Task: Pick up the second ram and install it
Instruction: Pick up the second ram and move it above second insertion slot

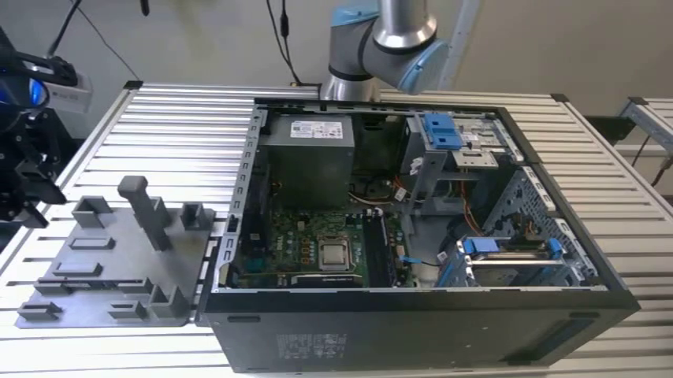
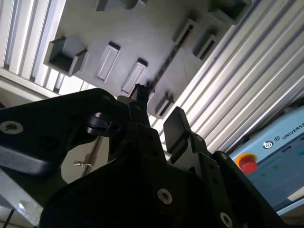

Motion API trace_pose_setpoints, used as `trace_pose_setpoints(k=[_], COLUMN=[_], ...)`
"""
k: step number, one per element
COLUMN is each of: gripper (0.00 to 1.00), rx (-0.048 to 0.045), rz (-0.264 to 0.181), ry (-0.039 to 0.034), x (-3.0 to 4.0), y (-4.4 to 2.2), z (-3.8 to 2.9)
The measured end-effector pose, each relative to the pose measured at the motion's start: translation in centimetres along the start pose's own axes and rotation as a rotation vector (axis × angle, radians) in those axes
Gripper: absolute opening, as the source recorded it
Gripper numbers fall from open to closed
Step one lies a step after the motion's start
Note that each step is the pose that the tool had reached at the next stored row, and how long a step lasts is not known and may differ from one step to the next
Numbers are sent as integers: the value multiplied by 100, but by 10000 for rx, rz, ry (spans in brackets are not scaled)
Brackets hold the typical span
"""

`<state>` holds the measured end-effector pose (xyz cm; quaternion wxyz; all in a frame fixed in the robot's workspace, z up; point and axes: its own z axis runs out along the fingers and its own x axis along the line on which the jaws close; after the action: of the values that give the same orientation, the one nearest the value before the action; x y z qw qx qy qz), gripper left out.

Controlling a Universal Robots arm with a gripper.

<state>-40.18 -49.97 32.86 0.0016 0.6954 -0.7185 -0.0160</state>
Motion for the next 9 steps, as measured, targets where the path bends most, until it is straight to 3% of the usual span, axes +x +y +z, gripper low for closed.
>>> trace_pose_setpoints(k=[9], gripper=[42], rx=[22], rz=[-75], ry=[1], x=[2], y=[-2], z=[93])
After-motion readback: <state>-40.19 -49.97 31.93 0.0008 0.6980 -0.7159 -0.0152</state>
